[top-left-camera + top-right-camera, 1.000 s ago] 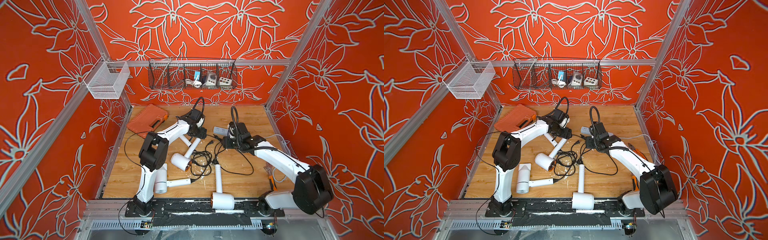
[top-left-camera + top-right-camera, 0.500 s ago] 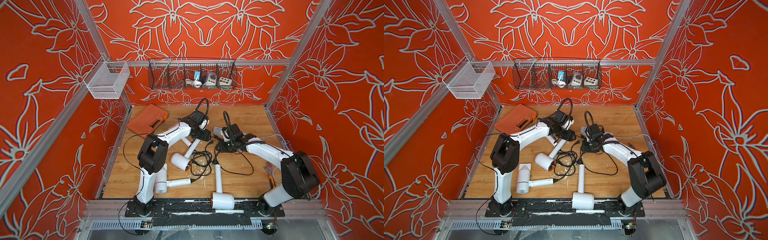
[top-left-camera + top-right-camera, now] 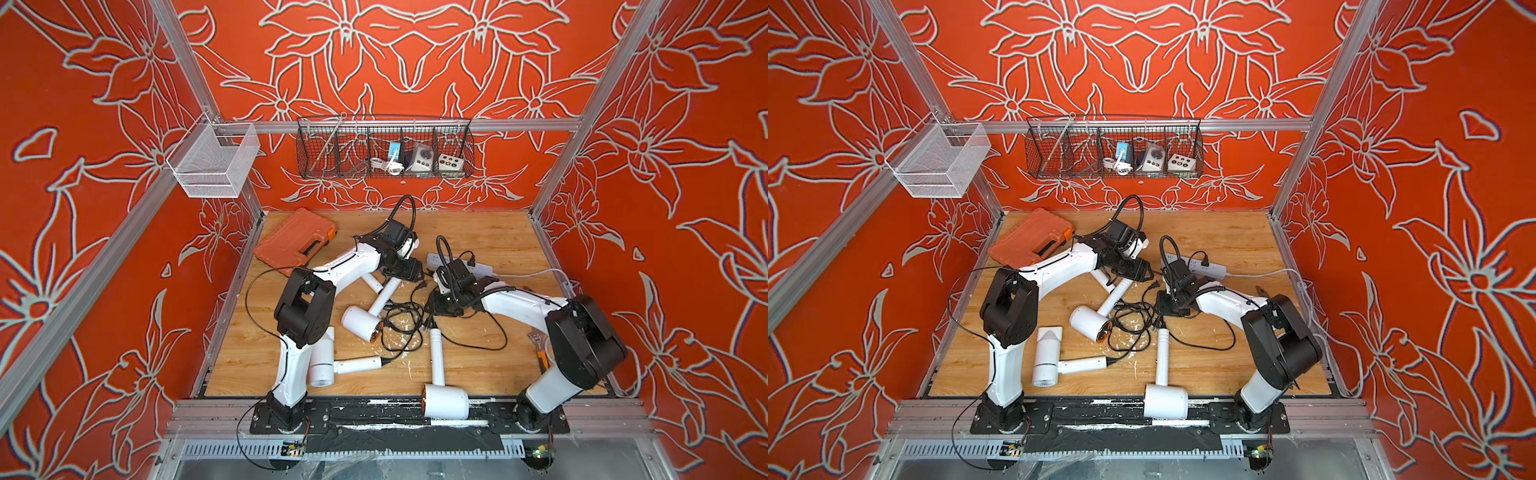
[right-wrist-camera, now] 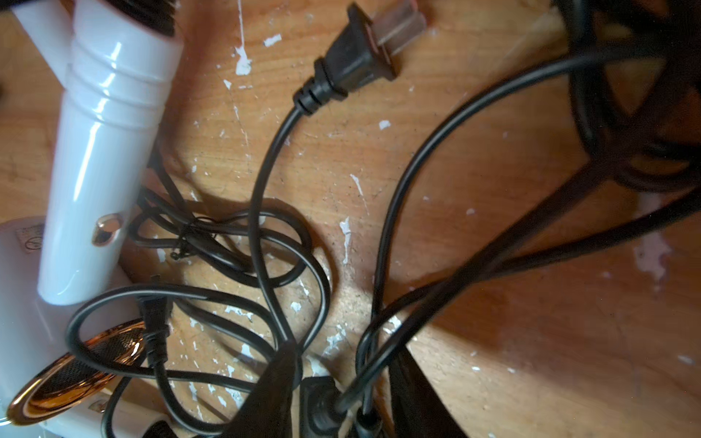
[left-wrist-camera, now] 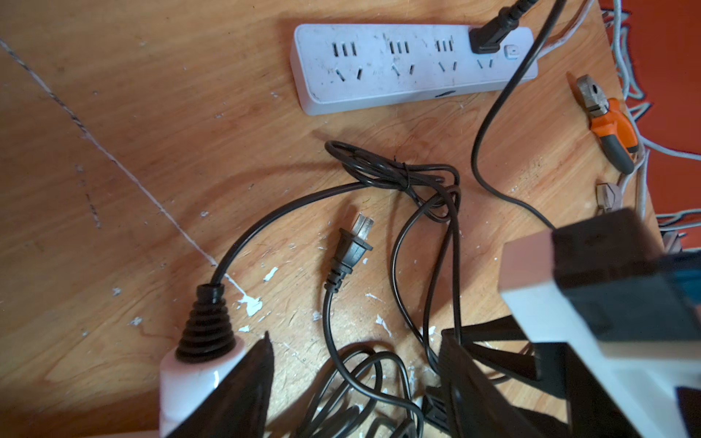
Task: Charge the blow dryers
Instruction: Pick up the plug from the center of the board.
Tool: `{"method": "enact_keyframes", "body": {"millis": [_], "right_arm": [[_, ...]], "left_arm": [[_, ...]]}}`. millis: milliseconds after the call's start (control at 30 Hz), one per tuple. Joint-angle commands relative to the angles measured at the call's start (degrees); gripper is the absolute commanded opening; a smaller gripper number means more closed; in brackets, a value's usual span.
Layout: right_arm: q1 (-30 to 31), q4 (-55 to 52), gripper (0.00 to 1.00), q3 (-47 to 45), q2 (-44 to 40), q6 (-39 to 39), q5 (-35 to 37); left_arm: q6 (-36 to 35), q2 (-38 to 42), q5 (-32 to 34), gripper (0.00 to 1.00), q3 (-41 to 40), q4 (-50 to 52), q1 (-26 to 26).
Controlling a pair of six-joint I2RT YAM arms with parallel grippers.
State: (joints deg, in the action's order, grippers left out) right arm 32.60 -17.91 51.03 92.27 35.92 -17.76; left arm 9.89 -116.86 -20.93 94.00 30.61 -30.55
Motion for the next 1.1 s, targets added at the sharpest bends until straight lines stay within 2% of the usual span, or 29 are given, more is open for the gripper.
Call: {"method": "enact_keyframes", "body": {"millis": [0,400,467,533,600,700,800,900,1067], "right_arm": [[0.9,1.8,0.42,-2.7,-2.0,4.3,2.2],[4.9,7.5,0.38,-6.3,-5.0,8.6,5.0],[5.1,7.7,0.30,-5.9,-5.0,8.4,5.2],[5.2,7.4,0.16,-5.5,-4.6,8.5,5.3],[5.1,6.9,0.13,-5.4,-4.3,8.6,5.5],[5.1,6.3,0.00,-5.4,-4.0,8.0,5.3],[4.5,5.9,0.00,-5.7,-5.7,6.0,5.1],[3.0,5.5,0.00,-4.6,-8.9,0.0,2.2],[-1.5,6.4,0.00,-2.4,-13.4,-9.8,-11.3]], "left_arm": [[0.1,0.2,-1.6,0.68,0.3,-0.4,0.4],[0.3,0.8,-2.1,0.68,0.4,-0.4,0.4],[0.3,0.8,-2.1,0.68,0.4,-0.4,0.4],[0.2,0.8,-2.2,0.68,0.4,-0.4,0.4],[0.2,0.8,-2.4,0.68,0.3,-0.5,0.4],[0.2,0.8,-2.6,0.68,0.3,-0.5,0.4],[0.2,0.9,-2.9,0.68,0.2,-0.6,0.4],[0.5,0.8,-6.8,0.68,-0.1,-1.7,0.4],[2.7,0.7,-19.2,0.68,-1.5,-5.3,0.4]]}}
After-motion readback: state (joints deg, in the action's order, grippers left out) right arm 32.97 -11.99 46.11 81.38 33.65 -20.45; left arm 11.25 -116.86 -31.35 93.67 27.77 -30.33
